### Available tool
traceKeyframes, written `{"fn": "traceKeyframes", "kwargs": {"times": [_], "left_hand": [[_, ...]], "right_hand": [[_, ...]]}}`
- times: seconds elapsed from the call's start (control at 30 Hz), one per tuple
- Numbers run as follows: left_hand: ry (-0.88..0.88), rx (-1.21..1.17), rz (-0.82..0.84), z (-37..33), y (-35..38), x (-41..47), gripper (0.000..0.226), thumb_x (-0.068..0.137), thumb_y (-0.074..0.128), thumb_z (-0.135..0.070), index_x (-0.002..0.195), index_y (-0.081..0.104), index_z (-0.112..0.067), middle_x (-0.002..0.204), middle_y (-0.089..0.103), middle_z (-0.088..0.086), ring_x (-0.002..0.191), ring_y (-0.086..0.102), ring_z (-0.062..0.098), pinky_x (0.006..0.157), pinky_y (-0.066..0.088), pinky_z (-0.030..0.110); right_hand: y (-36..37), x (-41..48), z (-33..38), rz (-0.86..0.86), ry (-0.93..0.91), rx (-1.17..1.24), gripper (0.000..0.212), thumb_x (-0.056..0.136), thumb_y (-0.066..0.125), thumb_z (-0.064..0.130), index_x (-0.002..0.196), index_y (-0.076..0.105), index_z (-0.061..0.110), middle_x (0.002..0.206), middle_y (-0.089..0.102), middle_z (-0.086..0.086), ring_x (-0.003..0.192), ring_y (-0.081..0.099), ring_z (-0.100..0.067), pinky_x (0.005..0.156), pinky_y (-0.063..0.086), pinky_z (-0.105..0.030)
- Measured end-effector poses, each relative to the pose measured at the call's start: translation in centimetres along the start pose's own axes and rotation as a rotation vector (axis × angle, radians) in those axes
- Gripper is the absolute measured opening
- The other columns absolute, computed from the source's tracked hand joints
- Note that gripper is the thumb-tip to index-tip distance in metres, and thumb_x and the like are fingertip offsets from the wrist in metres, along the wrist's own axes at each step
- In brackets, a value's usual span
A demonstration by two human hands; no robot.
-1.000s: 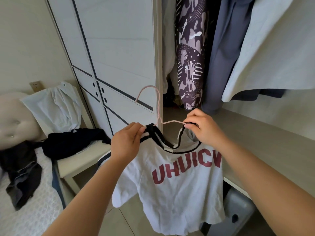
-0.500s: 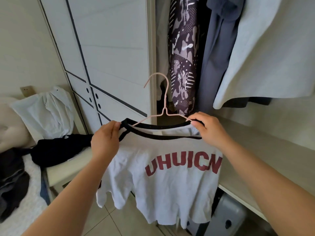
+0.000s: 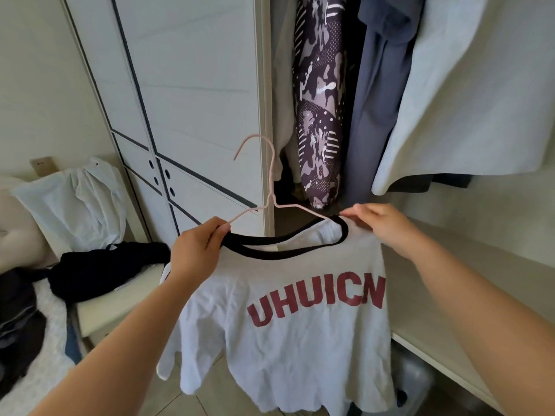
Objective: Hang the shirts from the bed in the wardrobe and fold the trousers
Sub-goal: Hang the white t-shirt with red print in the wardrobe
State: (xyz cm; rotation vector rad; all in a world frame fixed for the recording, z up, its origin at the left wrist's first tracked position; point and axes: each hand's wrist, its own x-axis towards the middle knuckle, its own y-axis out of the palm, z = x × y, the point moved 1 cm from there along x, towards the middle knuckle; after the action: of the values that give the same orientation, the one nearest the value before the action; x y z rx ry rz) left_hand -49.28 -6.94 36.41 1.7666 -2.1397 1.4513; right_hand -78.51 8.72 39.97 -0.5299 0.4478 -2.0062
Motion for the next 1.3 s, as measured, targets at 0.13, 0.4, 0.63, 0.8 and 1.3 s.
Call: {"fn": "traceKeyframes", "kwargs": {"times": [0.13, 0.4, 0.63, 0.8, 1.3], "left_hand": [[-0.026, 0.010, -0.052, 0.3, -0.2, 0.0, 0.025, 0.098, 0.047, -0.031, 0.085, 0.064, -0.019, 0.046, 0.042, -0.007, 0.048, 0.043, 0.013, 0.047, 0.028, 0.027], [0.100, 0.099, -0.065, 1.4, -0.7, -0.4, 0.020, 0.096, 0.053, -0.024, 0.083, 0.065, -0.015, 0.048, 0.043, -0.011, 0.047, 0.044, 0.018, 0.047, 0.028, 0.024], [0.391, 0.286, -0.189, 1.2, -1.6, -0.3, 0.039, 0.092, 0.042, -0.032, 0.078, 0.070, -0.009, 0.055, 0.058, 0.001, 0.043, 0.051, 0.025, 0.043, 0.033, 0.022], [0.311, 0.240, -0.283, 1.8, -1.9, -0.7, 0.040, 0.093, 0.042, -0.033, 0.077, 0.068, -0.009, 0.056, 0.058, 0.001, 0.044, 0.049, 0.024, 0.045, 0.031, 0.021], [0.144, 0.038, -0.364, 4.3, -2.8, -1.4, 0.028, 0.092, 0.049, -0.021, 0.082, 0.067, -0.003, 0.060, 0.059, 0.009, 0.054, 0.054, 0.030, 0.052, 0.041, 0.031]], "right_hand": [[-0.5, 0.2, -1.5, 0.103, 0.170, -0.060, 0.018, 0.096, 0.051, 0.032, 0.096, 0.068, 0.030, 0.098, 0.069, 0.007, 0.090, 0.062, -0.008, 0.080, 0.045, -0.025], [0.7, -0.1, -3.1, 0.266, 0.217, 0.041, 0.020, 0.094, 0.053, 0.015, 0.080, 0.067, 0.018, 0.078, 0.066, 0.004, 0.078, 0.057, -0.012, 0.079, 0.043, -0.026], [1.6, 0.2, -1.7, -0.153, 0.027, -0.135, 0.019, 0.098, 0.046, 0.023, 0.083, 0.058, 0.022, 0.075, 0.057, 0.006, 0.072, 0.052, -0.010, 0.066, 0.037, -0.027], [2.3, -0.5, -0.6, 0.242, -0.003, -0.202, 0.021, 0.089, 0.062, 0.027, 0.069, 0.068, 0.031, 0.064, 0.062, 0.010, 0.057, 0.052, 0.001, 0.063, 0.042, -0.019], [3.4, 0.8, -3.3, 0.390, 0.516, 0.475, 0.025, 0.096, 0.047, 0.021, 0.111, 0.064, 0.011, 0.099, 0.072, -0.008, 0.091, 0.066, -0.023, 0.073, 0.051, -0.036]]}}
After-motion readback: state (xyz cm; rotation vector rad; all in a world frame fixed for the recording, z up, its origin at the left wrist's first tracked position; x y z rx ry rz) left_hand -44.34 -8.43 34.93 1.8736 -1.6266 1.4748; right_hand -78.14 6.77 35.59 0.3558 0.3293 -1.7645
